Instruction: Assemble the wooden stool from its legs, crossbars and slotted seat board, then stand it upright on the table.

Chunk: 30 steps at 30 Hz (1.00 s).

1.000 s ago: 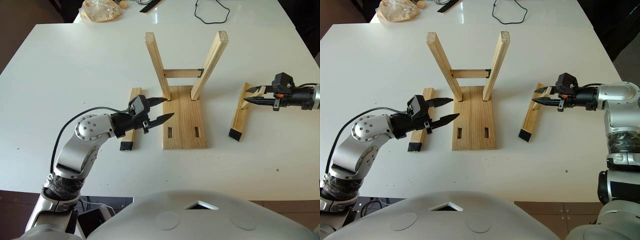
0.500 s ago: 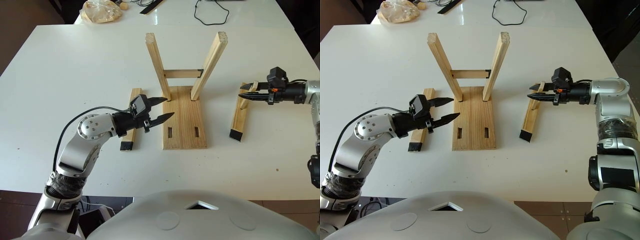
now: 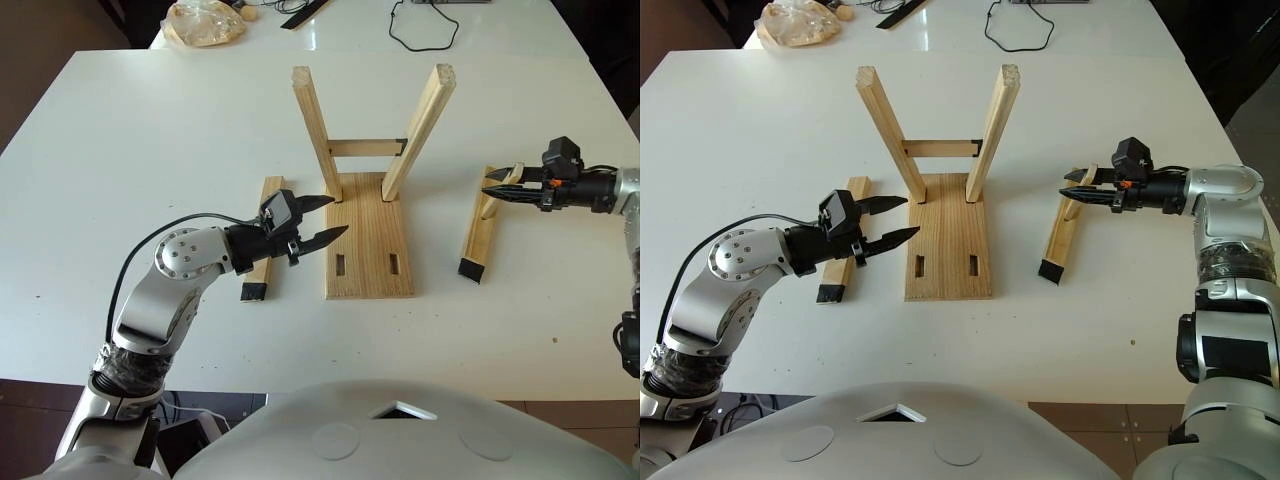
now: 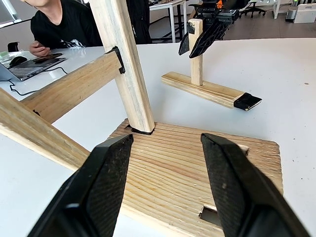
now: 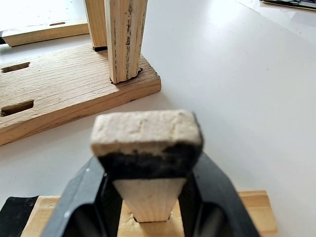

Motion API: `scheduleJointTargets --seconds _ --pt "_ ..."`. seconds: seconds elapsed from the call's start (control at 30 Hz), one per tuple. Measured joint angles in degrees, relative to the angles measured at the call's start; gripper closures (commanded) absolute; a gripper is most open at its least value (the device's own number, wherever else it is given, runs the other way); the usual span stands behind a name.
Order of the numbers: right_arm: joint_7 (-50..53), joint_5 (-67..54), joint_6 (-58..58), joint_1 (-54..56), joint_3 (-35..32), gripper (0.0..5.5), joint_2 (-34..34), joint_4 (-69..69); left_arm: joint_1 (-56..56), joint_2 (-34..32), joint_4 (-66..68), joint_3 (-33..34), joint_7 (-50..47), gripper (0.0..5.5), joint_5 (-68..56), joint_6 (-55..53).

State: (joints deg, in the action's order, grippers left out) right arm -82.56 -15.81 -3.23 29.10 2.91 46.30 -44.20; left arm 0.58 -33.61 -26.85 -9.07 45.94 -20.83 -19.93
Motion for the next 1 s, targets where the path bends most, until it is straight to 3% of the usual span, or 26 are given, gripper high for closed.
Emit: scheduleJointTargets --seconds 0.07,0.1,0.37,0.63,1.0 --pt "0.2 0.0 -0.8 0.0 -0.1 4.2 -0.3 -0.3 0.1 0.0 0.1 0.0 0.2 2.95 0.1 0.0" --pt "0.3 0.0 -1.0 0.0 -0.2 3.83 -0.4 -0.4 0.2 0.0 0.1 0.0 0.2 2.95 0.1 0.0" --pt "6.1 3.4 -0.6 -4.7 0.5 2.69 -4.4 -3.3 0.7 0.0 0.4 0.0 0.4 2.95 0.4 0.0" --pt "7.5 0.4 2.2 -3.0 -4.7 2.66 -5.6 -1.3 0.7 0.0 0.5 0.0 0.4 2.95 0.7 0.4" --pt "8.8 -15.7 21.9 -6.2 -16.6 2.66 -0.8 29.2 0.3 0.1 0.2 0.3 0.3 2.95 1.1 0.6"
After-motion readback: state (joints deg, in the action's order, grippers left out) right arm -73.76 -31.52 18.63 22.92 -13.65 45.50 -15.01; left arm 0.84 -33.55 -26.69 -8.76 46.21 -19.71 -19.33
